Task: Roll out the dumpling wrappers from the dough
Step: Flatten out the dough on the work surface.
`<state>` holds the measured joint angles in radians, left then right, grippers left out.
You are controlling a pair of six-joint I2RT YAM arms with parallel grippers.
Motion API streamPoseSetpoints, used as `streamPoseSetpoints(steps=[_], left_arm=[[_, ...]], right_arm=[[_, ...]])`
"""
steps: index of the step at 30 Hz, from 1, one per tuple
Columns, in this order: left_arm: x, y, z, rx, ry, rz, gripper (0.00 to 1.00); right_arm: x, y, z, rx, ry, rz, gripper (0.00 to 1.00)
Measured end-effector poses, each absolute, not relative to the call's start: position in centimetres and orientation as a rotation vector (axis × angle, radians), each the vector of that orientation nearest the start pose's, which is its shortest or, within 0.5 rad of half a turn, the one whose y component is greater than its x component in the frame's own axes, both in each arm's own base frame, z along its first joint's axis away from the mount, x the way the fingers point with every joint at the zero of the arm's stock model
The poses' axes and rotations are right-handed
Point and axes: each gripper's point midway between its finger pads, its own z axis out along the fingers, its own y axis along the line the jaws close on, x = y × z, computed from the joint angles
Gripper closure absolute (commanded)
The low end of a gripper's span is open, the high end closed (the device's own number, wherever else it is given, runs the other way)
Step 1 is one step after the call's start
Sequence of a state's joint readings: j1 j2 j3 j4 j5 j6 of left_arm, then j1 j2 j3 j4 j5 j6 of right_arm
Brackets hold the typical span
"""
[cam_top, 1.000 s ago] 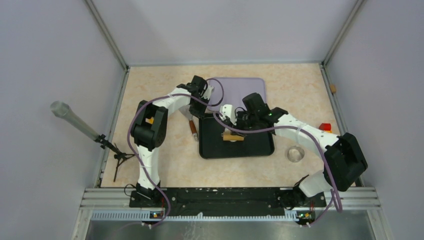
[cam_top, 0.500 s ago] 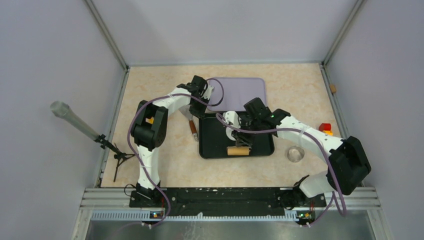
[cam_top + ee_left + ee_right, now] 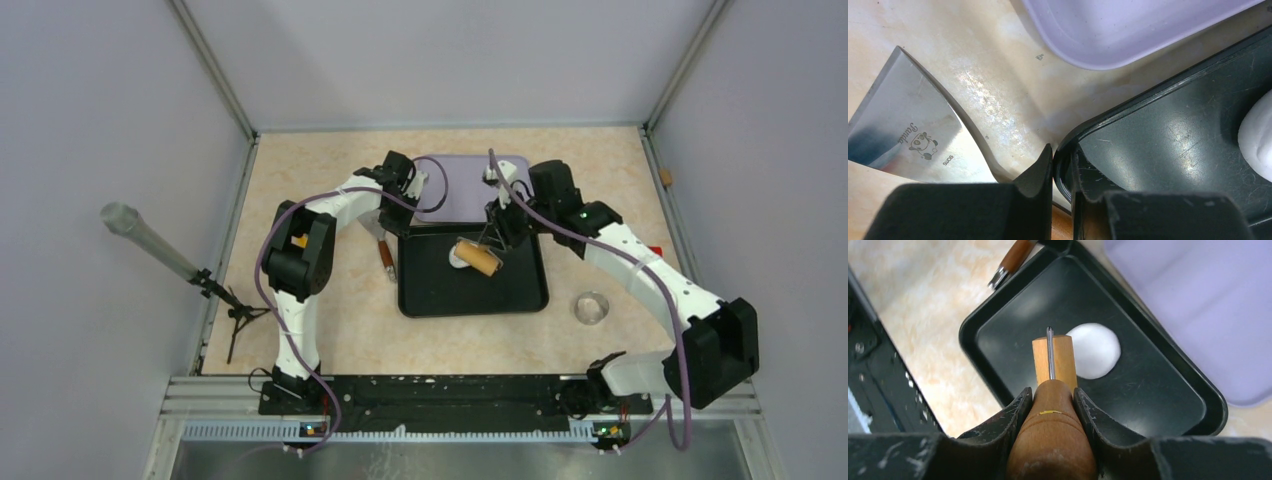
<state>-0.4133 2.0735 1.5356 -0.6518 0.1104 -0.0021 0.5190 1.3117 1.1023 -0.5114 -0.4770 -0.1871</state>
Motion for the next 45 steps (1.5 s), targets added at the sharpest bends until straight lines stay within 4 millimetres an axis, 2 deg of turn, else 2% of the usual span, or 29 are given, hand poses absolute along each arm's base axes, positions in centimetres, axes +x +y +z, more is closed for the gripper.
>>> streamPoseSetpoints(steps=[4,7,14,21,34,45], left_arm=[[39.7,-19.5,2.5,0.597,2.715,-0.261,1.00],[39.7,-19.5,2.5,0.597,2.715,-0.261,1.00],[39.7,-19.5,2.5,0.597,2.715,-0.261,1.00],[39.7,-19.5,2.5,0.597,2.715,-0.261,1.00],[39.7,-19.5,2.5,0.597,2.715,-0.261,1.00],[39.7,-19.5,2.5,0.596,2.715,-0.261,1.00]], right_arm=[[29.4,23.8,19.3,-0.851,2.099,0.710,1.00],[30.7,24.4,18.3,-0.772,2.146,0.718,1.00],[32.5,24.3,15.4,-0.651,2.249,0.667,1.00],[33.8,23.7,14.6,-0.576,2.275,0.594,1.00],[34.8,24.0,13.5,-0.590,2.268,0.576,1.00],[34.5,25.7,13.3,-0.744,2.189,0.522,1.00]])
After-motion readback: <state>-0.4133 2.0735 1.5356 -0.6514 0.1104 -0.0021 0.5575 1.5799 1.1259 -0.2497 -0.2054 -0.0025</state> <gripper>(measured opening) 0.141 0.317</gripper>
